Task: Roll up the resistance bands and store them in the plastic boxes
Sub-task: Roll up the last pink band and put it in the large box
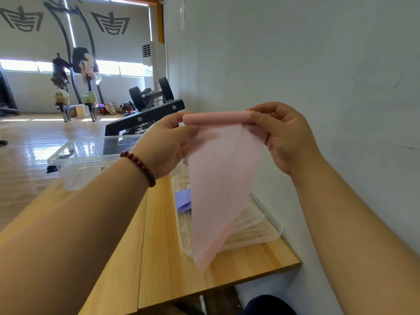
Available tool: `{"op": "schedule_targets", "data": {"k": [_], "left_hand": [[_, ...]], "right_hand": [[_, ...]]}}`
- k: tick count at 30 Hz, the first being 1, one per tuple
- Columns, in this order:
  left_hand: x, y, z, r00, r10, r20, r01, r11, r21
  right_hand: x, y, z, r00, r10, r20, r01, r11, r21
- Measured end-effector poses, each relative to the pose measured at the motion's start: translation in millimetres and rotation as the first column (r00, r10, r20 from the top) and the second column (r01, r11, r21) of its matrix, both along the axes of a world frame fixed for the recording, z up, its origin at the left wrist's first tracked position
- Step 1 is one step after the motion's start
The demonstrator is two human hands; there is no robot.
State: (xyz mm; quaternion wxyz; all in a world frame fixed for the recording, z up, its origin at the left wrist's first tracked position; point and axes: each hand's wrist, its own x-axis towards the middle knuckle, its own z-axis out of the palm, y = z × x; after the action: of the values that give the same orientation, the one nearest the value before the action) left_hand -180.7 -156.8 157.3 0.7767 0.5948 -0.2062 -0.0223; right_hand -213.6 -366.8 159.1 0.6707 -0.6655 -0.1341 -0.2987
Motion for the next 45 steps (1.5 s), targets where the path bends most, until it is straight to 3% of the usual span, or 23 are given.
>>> {"op": "schedule_targets", "data": {"k": [4, 11, 16, 25, 35, 45], "left_hand": [[-4.1, 2.6, 4.3, 0.996, -0.087, -0.035, 0.086, 0.996, -0.014], [-7.5, 2.4, 10.2, 1.0, 0.019, 0.024, -0.019, 0.999, -0.026], [-9.0, 5.8, 12.9, 0.999, 0.016, 0.051, -0.017, 1.0, 0.009], [-9.9, 6.3, 10.1, 0.999, 0.016, 0.05, -0.015, 0.999, -0.032], [-9.5, 8.5, 8.3, 0.998, -0.003, 0.06, 0.003, 1.0, 0.004], [-11.2, 10.4, 7.3, 0.998, 0.014, 0.067, -0.017, 0.999, 0.049]], "right_hand": [[-2.3, -2.1, 0.0, 0.997, -0.075, 0.016, 0.076, 0.994, -0.084], [-7.4, -4.5, 2.7, 0.997, -0.072, 0.004, 0.072, 0.987, -0.147], [-9.6, -0.4, 1.9, 0.999, 0.033, -0.006, -0.033, 0.996, -0.079], [-10.9, 1.5, -0.9, 1.0, 0.004, 0.016, -0.004, 0.999, -0.054], [-13.7, 1.9, 0.6, 0.997, -0.07, 0.027, 0.074, 0.98, -0.186], [-12.2, 1.3, -3.2, 0.999, -0.004, 0.04, 0.009, 0.991, -0.132]]}}
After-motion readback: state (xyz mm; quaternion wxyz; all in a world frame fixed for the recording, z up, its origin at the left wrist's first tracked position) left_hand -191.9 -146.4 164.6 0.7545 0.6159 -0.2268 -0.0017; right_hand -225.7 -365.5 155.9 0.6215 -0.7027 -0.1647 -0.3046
